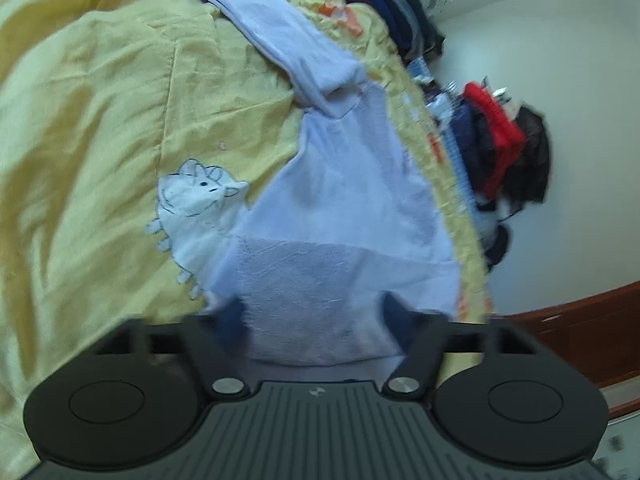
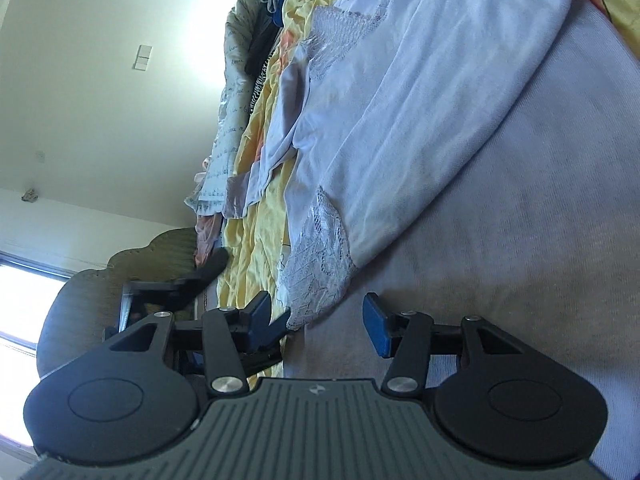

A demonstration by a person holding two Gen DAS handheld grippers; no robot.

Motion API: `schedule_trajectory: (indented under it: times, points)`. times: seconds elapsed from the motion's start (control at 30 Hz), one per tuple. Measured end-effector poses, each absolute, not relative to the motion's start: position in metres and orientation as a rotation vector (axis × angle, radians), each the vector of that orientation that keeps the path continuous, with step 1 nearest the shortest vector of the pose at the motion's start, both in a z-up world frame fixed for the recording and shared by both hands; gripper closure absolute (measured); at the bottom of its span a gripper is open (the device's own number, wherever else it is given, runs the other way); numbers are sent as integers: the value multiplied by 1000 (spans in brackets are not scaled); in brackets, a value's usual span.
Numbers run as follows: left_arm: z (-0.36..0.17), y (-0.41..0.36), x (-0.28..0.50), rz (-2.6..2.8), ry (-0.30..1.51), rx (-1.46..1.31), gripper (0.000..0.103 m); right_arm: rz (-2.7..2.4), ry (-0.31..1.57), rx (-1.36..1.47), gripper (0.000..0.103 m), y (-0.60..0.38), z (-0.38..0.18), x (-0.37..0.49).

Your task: Fold small clothes

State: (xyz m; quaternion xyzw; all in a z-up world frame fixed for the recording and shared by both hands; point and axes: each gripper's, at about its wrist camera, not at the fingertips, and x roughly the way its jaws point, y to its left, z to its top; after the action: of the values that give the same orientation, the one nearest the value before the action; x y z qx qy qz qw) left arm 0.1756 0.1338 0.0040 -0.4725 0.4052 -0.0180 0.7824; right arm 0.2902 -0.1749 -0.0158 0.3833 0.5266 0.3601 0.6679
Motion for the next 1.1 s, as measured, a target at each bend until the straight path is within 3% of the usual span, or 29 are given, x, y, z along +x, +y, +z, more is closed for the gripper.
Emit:
schedule_trajectory:
  times: [0.03, 0.23, 0.47, 0.67, 0.8, 0.9, 1.1]
  points:
    - [1, 133, 177, -30, 888, -1012, 75, 812, 1187, 870, 51, -176, -16, 290]
    - [2, 130, 177, -13, 891, -945, 101, 805, 1169, 896, 50, -185, -16, 287]
    - [47, 122, 125, -75, 779, -861, 103, 797, 1107, 884, 45, -201, -2, 286]
    - [25, 112, 77, -16, 884, -763, 103, 757, 1008, 824, 43, -227, 22, 298]
    - [16, 102, 68, -7, 910, -691, 103, 699, 911, 816, 42, -244, 47, 339]
    - [13, 97, 66, -8, 910, -663, 103, 673, 862, 834, 27, -248, 60, 386]
    - [13, 94, 66, -18, 911, -635, 103, 421, 958, 757, 27, -249, 28, 482]
